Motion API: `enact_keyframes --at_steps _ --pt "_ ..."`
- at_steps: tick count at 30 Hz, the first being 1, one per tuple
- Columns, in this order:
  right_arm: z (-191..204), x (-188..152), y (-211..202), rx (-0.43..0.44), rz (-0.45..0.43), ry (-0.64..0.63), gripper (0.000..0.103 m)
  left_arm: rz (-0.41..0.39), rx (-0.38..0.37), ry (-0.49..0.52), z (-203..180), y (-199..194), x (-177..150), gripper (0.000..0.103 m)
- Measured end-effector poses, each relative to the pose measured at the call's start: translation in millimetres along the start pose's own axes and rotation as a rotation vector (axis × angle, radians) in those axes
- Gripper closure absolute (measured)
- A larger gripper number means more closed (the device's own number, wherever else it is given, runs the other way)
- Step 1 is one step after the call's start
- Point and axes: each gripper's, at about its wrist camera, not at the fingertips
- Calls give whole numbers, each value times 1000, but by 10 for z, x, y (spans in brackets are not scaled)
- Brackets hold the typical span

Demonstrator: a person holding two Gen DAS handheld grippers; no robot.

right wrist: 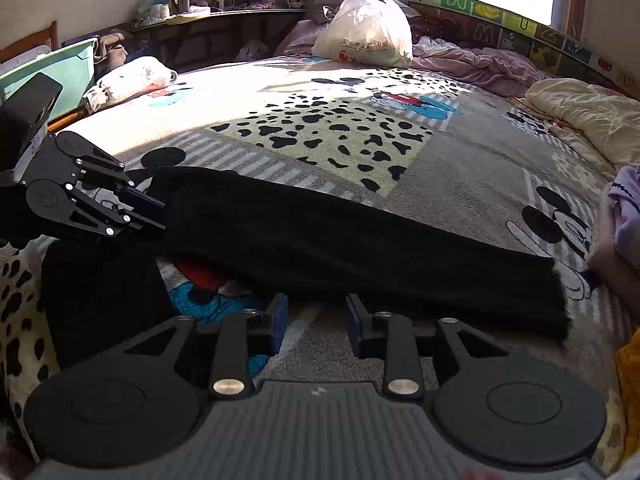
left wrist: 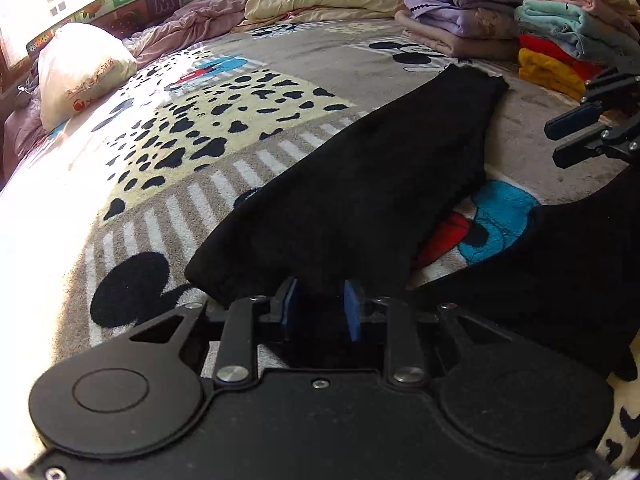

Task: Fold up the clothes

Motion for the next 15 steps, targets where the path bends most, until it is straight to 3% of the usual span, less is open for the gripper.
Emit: enact_keyframes --at_steps 4,5,7,9,13,15 --pt "221 -397 -128 22 -18 -19 71 -3 -69 40 -238 -133 -145 79" --pt "306 -475 -134 30 -37 -20 71 48 -45 44 -306 -61 -175 78" --pt "451 -568 -88 76 -72 -18 71 75 -11 29 -361 -71 -203 78" --pt "646 -588 107 99 -12 -9 69 86 16 12 -403 -111 -227 78" --pt "771 -585 119 44 -18 -18 66 47 62 -5 -461 -183 -421 78" --pt "780 -679 65 -8 -12 -43 58 41 68 -25 -452 -219 -495 76"
Point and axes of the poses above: each gripper's, at about its wrist camera, not at the fingertips, and y roughly the way its jaws point, z to its left, x to its top, and after that the axes turned 15 degrees about z, right-handed
